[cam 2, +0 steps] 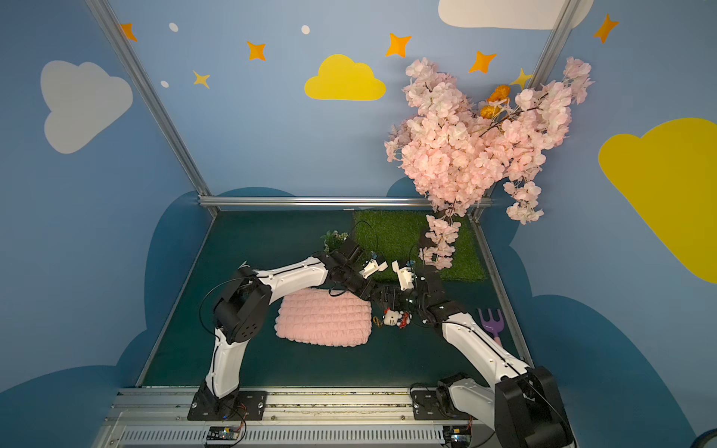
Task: Remove the decoration from the bag
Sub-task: Remove the decoration item from the bag.
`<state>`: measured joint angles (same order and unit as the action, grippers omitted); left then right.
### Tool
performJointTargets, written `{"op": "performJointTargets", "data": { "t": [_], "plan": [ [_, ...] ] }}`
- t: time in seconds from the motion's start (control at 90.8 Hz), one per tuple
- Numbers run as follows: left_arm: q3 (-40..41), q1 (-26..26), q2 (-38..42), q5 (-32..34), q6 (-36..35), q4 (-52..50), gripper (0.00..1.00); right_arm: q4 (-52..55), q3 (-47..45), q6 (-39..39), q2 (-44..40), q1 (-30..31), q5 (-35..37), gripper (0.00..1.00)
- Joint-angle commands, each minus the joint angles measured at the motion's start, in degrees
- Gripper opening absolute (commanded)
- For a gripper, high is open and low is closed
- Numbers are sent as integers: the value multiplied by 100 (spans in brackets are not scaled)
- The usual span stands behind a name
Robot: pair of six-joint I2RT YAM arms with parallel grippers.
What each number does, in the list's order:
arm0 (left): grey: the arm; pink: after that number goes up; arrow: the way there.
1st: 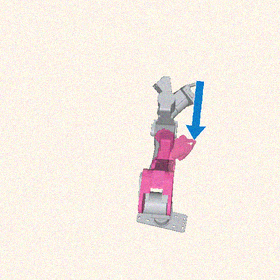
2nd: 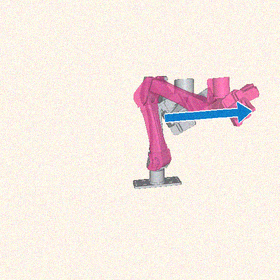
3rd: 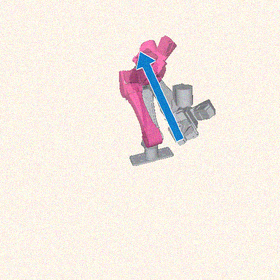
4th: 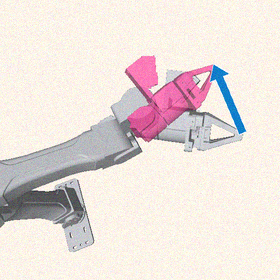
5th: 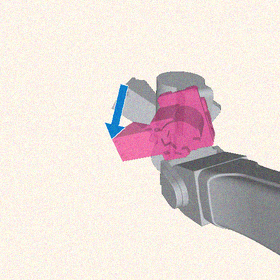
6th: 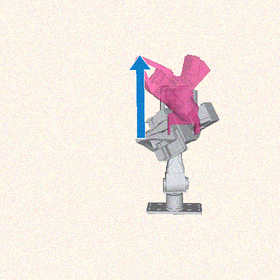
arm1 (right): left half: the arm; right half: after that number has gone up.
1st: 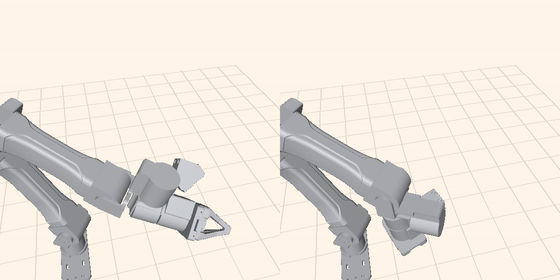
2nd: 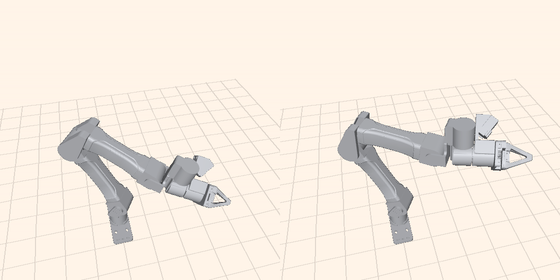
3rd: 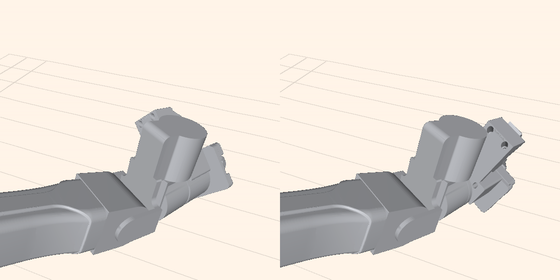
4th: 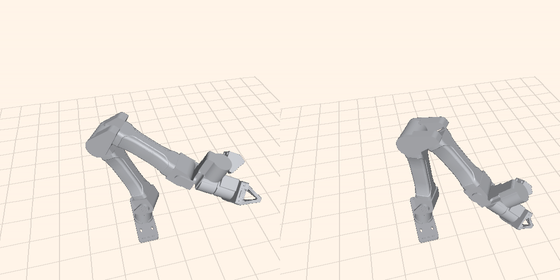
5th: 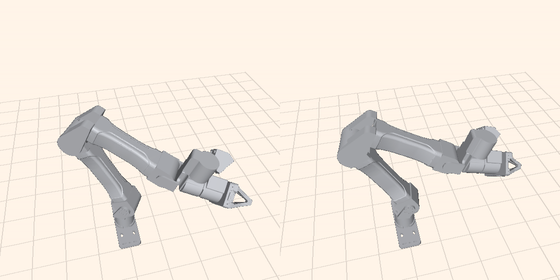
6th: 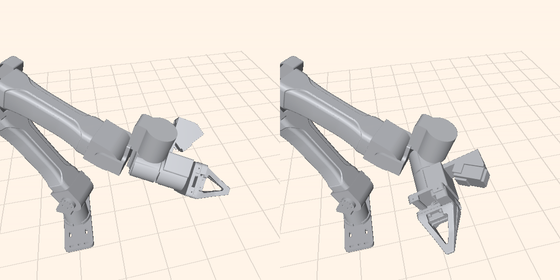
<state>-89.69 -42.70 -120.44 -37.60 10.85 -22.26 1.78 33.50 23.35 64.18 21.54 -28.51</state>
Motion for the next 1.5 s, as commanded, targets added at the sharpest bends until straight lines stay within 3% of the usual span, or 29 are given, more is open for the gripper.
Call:
{"op": "performJointTargets", "data": {
  "t": [0.0,0.418,0.584,0.815,1.024,1.255,1.487],
  "plan": [
    [-104,-11,-134,-115,-130,-148,28,-114,39,20,-59,-44,-64,81],
    [48,251,339,247,255,469,40,853,412,-689,29,-146,-89,82],
    [54,530,698,587,-86,131,49,911,464,-933,141,-19,-9,82],
    [507,1258,1419,1035,-705,-786,56,1244,1057,-1606,644,631,454,81],
    [893,2190,2105,1703,-716,-1741,57,1592,1934,-2185,1507,1151,921,81],
    [1562,2998,2472,1775,-285,-1920,57,2090,3027,-2881,2535,1613,1146,80],
    [2177,3337,2697,2790,256,-1739,58,2349,3851,-3144,3371,1906,1224,80]
  ]
}}
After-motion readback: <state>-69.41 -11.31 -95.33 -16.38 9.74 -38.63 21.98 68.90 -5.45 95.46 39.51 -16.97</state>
